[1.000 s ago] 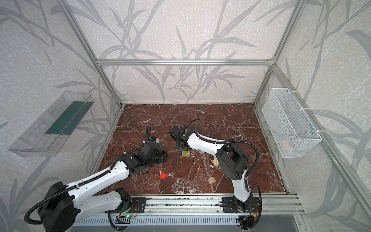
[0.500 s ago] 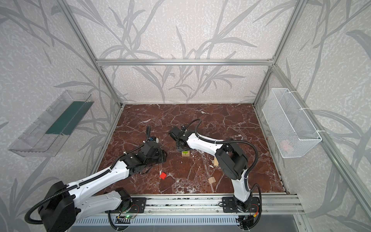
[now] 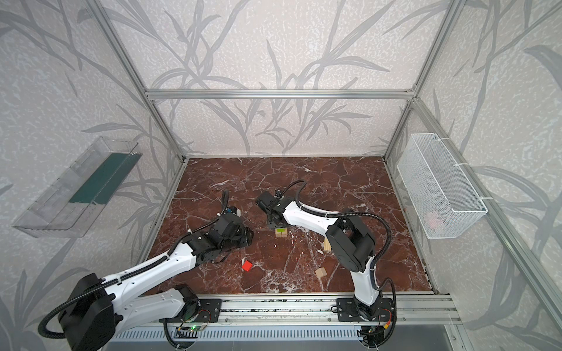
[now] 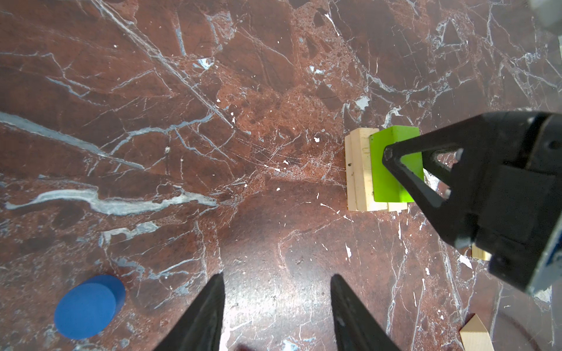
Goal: Build the wood block tower
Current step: 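Open the right gripper and raise it off the green block, then move the right gripper to the small upright wooden block and grasp it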
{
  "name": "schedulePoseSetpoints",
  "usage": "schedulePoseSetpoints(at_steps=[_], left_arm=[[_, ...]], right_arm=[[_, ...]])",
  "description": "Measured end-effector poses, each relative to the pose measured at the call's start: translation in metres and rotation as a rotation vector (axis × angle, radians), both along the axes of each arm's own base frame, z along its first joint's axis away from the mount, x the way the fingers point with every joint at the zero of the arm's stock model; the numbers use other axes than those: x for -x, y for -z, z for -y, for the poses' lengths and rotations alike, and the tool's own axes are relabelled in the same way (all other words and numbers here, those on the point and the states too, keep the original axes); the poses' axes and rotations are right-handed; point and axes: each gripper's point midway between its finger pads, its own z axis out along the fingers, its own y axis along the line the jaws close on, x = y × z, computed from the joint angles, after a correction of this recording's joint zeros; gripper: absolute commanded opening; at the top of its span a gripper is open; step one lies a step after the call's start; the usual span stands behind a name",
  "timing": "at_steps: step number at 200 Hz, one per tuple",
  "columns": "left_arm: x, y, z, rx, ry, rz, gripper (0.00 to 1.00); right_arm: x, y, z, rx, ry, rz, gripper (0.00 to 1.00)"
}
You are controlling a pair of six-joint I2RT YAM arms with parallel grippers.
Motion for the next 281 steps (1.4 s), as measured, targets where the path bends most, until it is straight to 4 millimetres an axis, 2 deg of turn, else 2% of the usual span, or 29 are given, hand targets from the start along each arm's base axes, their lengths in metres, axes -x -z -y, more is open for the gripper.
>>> schedulePoseSetpoints(at_steps=[36,65,89,107,128,168,211,244,281], left_arm=[[0.001,0.000,0.002,0.008,0.009,-0.007,0.55],[0.004,0.000,0.006,0.024,0.027,-0.020,0.57],[0.007,0.000,0.011,0.042,0.047,-0.033,0.59],[0.011,0.000,0.016,0.055,0.064,-0.043,0.59],[0.017,-0.001,0.025,0.075,0.087,-0.053,0.60],[0.032,-0.005,0.050,0.118,0.154,-0.051,0.65],[0.048,0.004,0.077,0.122,0.223,-0.064,0.70],[0.055,0.015,0.092,0.107,0.255,-0.088,0.71],[0.053,0.015,0.104,0.110,0.271,-0.086,0.71]], right_arm=[[0.002,-0.008,0.002,-0.017,-0.001,0.014,0.51],[0.012,-0.034,0.016,-0.053,-0.012,0.056,0.56],[0.022,-0.059,0.034,-0.083,-0.025,0.109,0.60],[0.029,-0.065,0.055,-0.079,-0.024,0.125,0.63],[0.037,-0.056,0.084,-0.053,-0.017,0.105,0.65],[0.059,-0.024,0.141,0.020,0.024,0.027,0.70],[0.075,0.004,0.184,0.037,0.099,-0.044,0.72],[0.083,0.022,0.204,0.046,0.150,-0.097,0.72],[0.080,0.029,0.204,0.029,0.167,-0.118,0.70]])
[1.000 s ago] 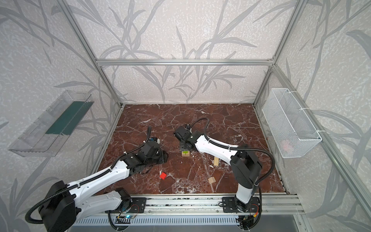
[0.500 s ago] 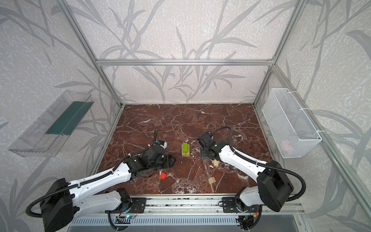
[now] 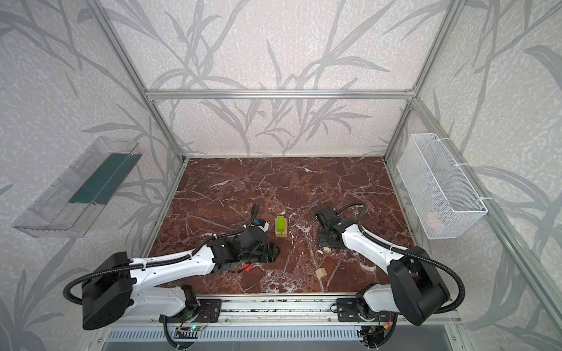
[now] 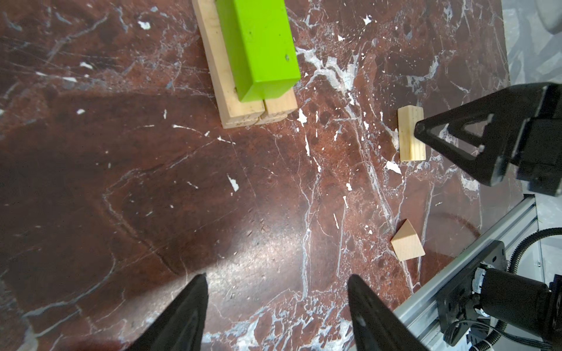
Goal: Build the wood block tower
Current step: 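Move the right gripper to the small upright wooden block and grasp it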
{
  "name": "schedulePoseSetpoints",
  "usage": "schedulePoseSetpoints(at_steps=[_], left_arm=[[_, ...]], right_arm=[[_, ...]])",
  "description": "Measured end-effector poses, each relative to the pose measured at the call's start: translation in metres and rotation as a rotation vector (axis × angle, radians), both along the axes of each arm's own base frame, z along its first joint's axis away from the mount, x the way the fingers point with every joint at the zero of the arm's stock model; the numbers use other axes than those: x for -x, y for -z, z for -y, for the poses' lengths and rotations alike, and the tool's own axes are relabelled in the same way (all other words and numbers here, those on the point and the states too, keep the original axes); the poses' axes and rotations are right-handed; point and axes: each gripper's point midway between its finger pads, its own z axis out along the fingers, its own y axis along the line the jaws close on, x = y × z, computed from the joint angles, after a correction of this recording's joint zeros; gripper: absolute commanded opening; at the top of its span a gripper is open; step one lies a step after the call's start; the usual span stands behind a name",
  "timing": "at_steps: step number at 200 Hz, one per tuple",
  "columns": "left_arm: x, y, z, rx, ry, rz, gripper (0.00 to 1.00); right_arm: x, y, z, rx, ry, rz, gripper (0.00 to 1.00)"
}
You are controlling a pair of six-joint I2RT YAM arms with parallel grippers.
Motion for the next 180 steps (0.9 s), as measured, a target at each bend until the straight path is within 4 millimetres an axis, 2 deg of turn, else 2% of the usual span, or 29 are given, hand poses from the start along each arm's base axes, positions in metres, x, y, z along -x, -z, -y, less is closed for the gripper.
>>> schedulePoseSetpoints(at_steps=[49,124,180], left_arm=[[-0.002,-0.003,0.003,0.015,-0.002,0.007,0.72],[-0.005,-0.010,0.008,0.028,0.001,0.019,0.81],[-0.004,-0.008,0.007,0.020,0.004,0.016,0.87]], right_arm=[[0.000,0.014,-0.005,-0.009,-0.002,-0.040,0.60],[0.001,0.024,-0.005,0.003,-0.003,-0.066,0.45],[-0.003,0.024,-0.008,-0.001,-0.006,-0.057,0.34]])
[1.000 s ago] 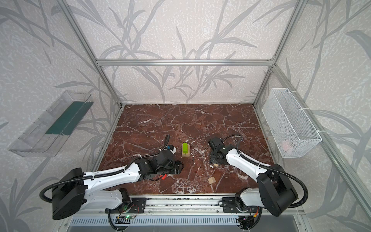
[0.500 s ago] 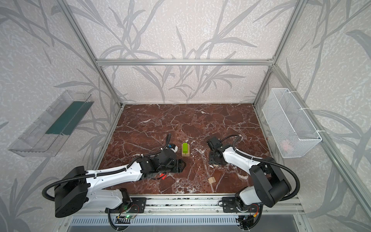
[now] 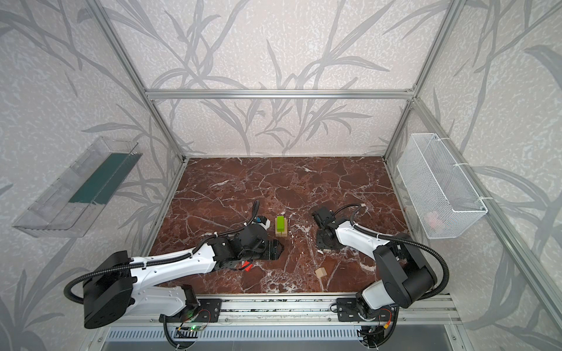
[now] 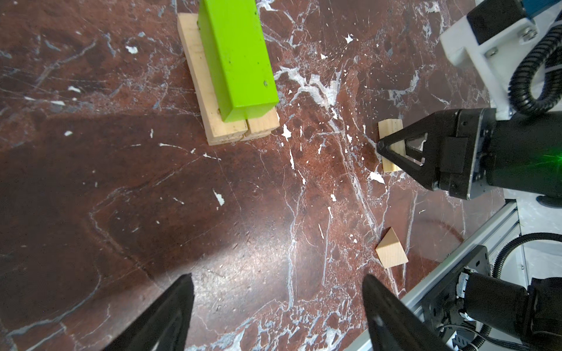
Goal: Build the wood block tower
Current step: 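Move the right gripper to the small upright wooden block and grasp it, then carry the wooden block with the right gripper over the green block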
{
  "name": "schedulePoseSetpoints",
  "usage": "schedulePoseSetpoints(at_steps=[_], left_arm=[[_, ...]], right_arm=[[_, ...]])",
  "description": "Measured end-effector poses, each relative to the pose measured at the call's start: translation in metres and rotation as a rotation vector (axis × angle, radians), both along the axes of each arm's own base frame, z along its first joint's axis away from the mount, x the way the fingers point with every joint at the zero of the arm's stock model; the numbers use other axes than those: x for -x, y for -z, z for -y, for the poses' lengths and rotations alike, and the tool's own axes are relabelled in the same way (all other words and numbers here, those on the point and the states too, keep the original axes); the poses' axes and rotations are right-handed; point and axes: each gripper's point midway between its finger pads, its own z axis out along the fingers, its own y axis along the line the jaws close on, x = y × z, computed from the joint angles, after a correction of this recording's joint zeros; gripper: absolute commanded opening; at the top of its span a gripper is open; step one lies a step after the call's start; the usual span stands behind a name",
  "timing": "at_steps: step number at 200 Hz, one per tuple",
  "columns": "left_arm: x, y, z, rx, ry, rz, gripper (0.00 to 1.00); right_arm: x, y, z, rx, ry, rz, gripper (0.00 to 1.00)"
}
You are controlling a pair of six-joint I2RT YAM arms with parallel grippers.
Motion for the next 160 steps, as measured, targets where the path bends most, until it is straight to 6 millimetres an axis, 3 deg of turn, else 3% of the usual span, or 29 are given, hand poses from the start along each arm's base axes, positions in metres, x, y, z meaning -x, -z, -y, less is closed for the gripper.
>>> schedulePoseSetpoints(at_steps=[46,105,131,160], left_arm=[[0.000,0.001,0.000,-0.003,0.000,-0.002,0.89],[0.000,-0.001,-0.002,-0.005,-0.004,0.005,0.90],[-0.003,-0.011,-0.006,-0.001,-0.013,0.040,0.92],[-0.005,-0.029,-0.013,0.017,-0.024,0.092,0.96]], right_arm=[[-0.002,-0.001,-0.003,0.009,-0.011,0.007,0.26],[0.004,-0.003,-0.002,0.030,-0.028,-0.004,0.24],[0.005,-0.019,-0.005,0.030,-0.043,0.008,0.24],[-0.003,-0.050,-0.018,-0.003,-0.065,0.066,0.24]])
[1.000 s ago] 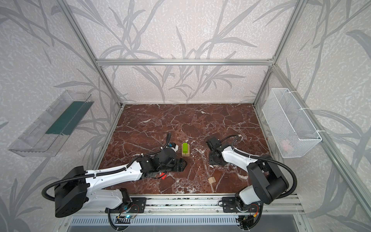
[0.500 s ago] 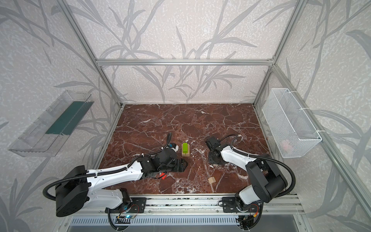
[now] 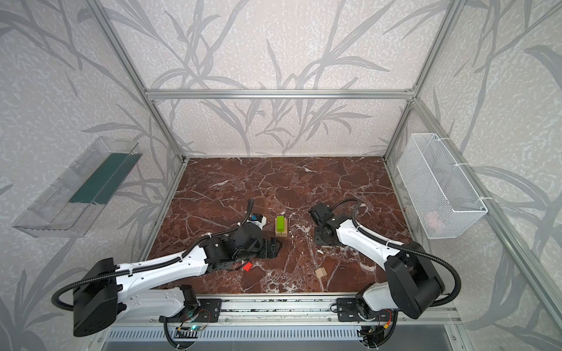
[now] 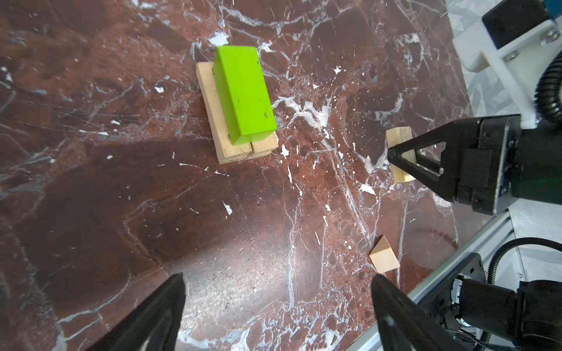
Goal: Build the wood block tower
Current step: 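Carry the wooden block with the right gripper over the green block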
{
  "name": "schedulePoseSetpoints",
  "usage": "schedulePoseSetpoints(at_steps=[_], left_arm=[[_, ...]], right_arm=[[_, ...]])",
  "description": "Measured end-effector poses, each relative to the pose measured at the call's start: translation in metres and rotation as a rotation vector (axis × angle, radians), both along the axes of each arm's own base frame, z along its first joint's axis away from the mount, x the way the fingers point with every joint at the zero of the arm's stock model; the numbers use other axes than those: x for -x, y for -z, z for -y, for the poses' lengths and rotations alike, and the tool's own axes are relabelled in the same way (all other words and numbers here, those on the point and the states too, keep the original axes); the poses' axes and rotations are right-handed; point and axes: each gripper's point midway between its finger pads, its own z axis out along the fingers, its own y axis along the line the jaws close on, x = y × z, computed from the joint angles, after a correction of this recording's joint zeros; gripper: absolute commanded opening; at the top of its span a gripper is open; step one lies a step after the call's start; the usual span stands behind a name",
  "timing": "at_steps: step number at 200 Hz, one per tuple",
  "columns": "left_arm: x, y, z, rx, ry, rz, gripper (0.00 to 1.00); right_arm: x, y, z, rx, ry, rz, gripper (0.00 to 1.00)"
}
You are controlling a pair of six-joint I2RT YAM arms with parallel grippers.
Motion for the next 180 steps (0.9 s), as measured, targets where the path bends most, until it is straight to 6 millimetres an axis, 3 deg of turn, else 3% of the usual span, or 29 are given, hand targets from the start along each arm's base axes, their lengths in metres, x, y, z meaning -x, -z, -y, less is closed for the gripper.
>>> schedulePoseSetpoints(at_steps=[51,86,139,180], left_arm=[[-0.003,-0.018,-0.021,-0.023,-0.031,0.068,1.00],[-0.006,-0.032,-0.042,-0.027,-0.071,0.109,1.00],[-0.011,-0.030,-0.086,-0.052,-0.180,0.124,1.00],[-0.012,-0.016,-0.115,-0.087,-0.253,0.096,1.00]], right_arm=[[-0.007,-0.052,-0.039,-0.047,-0.090,0.072,0.24],[-0.009,-0.075,-0.079,-0.066,-0.168,0.096,0.24],[-0.020,-0.081,-0.142,-0.063,-0.234,0.091,0.24],[-0.032,-0.068,-0.172,-0.045,-0.245,0.076,0.23]])
